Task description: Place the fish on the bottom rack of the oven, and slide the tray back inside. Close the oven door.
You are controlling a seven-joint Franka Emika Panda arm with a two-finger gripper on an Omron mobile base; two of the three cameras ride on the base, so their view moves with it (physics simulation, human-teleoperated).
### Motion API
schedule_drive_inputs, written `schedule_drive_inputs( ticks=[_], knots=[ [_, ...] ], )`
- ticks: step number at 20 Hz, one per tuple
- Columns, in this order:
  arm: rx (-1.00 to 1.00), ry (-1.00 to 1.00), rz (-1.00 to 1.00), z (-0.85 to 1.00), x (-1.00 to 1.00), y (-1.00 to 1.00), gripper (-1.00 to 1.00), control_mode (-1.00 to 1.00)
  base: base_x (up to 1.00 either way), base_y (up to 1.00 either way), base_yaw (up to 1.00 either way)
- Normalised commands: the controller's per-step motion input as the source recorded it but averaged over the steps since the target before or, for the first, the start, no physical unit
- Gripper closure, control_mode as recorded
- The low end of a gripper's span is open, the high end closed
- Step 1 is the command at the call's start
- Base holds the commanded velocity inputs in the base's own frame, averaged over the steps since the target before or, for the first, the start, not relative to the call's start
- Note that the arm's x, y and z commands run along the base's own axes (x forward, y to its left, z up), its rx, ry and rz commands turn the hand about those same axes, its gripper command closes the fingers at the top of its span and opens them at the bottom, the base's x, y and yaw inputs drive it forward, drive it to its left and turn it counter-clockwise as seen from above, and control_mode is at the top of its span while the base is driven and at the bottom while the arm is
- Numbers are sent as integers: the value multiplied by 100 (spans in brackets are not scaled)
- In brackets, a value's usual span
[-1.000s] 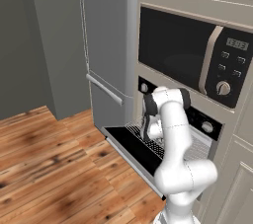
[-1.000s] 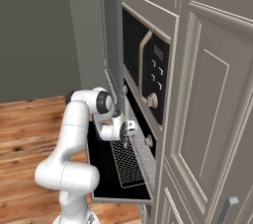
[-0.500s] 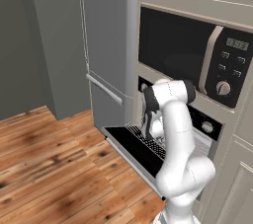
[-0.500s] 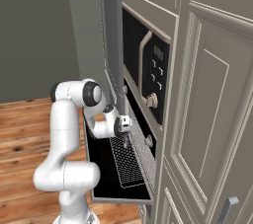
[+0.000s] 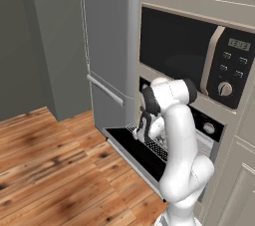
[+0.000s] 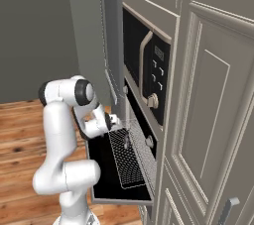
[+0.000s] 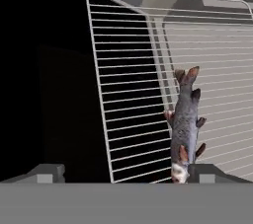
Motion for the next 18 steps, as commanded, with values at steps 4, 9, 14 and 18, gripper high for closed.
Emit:
schedule_drive_inputs(
  ticks=[4, 9, 14, 18],
  knots=[
    [-1, 13, 15, 7, -6, 9, -100, -100, 0, 0, 0],
    [5, 6, 1, 0, -2, 0, -100, -100, 0, 0, 0],
    [21, 11, 2, 9, 6, -1, -100, -100, 0, 0, 0],
    [15, 13, 15, 26, 0, -12, -100, -100, 0, 0, 0]
  ],
)
